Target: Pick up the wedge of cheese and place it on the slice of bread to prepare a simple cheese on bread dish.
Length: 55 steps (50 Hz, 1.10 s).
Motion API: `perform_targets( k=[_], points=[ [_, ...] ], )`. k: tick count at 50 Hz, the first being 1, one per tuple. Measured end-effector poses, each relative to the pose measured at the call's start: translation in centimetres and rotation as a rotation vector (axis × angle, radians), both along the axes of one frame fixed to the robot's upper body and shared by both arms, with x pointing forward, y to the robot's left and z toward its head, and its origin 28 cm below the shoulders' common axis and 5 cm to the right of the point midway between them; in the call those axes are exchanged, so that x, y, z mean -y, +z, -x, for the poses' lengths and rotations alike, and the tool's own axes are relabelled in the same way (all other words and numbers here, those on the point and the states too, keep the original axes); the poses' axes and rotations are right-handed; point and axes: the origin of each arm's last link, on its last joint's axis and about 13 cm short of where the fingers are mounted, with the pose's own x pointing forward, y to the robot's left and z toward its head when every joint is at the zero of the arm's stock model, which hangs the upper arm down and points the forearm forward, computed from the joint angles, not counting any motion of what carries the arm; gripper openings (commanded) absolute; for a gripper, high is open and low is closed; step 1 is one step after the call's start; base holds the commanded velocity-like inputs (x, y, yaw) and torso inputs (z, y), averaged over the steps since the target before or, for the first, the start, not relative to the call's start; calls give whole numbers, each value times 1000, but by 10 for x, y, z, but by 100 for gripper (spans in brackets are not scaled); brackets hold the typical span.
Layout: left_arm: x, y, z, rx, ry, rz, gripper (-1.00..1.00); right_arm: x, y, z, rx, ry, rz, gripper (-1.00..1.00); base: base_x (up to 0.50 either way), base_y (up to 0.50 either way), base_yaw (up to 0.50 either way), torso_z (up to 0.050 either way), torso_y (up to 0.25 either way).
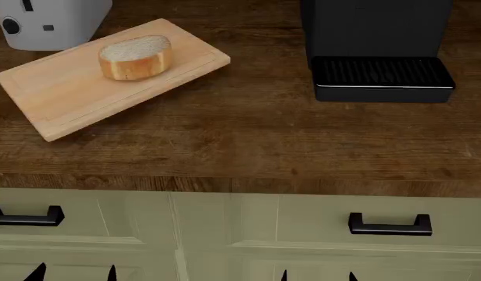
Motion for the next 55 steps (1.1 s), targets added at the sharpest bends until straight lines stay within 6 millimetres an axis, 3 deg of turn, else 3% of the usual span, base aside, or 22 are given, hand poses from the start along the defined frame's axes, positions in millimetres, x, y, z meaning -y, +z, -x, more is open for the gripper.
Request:
perform_targets(
  k=[24,55],
  points=[
    [1,3,1,12,-12,-2,100,-2,1,-1,18,4,10,100,0,0,0,1,0],
    [1,4,4,58,-89,5,100,0,3,-1,23,-1,14,100,0,0,0,50,-9]
  ],
)
